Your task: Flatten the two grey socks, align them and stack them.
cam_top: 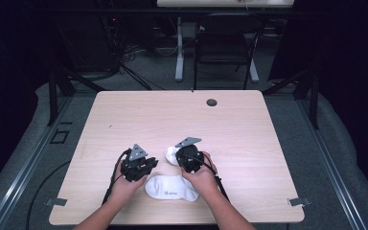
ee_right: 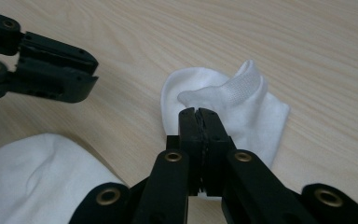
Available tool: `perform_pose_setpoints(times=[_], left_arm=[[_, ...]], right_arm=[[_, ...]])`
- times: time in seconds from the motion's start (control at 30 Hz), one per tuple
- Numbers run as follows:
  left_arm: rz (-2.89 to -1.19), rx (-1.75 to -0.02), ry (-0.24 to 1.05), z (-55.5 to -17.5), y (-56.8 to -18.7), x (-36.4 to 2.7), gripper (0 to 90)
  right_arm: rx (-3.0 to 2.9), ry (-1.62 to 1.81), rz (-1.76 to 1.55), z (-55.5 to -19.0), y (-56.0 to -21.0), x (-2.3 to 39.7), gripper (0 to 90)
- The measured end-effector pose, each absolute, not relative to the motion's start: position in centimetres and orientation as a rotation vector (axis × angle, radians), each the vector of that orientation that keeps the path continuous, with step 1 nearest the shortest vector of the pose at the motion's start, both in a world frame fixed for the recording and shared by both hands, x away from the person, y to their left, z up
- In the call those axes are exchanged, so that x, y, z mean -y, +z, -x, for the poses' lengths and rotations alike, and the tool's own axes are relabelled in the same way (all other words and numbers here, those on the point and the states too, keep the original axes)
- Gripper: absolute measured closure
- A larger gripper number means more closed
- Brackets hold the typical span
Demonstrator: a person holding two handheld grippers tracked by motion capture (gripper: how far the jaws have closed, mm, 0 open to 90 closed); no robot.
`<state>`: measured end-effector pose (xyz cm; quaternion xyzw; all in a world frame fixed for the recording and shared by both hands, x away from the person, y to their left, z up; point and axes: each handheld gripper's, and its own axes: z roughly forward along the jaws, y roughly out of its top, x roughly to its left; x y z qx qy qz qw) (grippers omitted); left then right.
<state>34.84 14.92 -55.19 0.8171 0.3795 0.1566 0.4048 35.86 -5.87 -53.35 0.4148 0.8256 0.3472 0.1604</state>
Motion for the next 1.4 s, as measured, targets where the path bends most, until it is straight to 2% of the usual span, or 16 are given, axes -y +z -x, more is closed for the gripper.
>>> perform_pose_setpoints(times=[0.1,0.47,0.93,1.4], left_arm=[[-2.058,-0.952,0.393,-35.3,-55.1,-14.4,89.4],[-2.118,-0.944,0.413,-37.5,-55.6,-11.8,89.8],[-2.183,-0.995,0.407,-38.2,-57.7,-12.2,85.7],[-2.168,-1.004,0.383,-38.2,-57.8,-12.8,85.4]], right_arm=[[-2.352,0.997,-1.188,-35.8,-53.3,5.9,89.8],[-2.322,1.040,-1.195,-35.7,-52.3,6.6,89.8],[-2.282,1.066,-1.211,-35.5,-51.7,7.7,89.8],[-2.224,1.021,-1.307,-35.8,-52.8,11.0,89.7]])
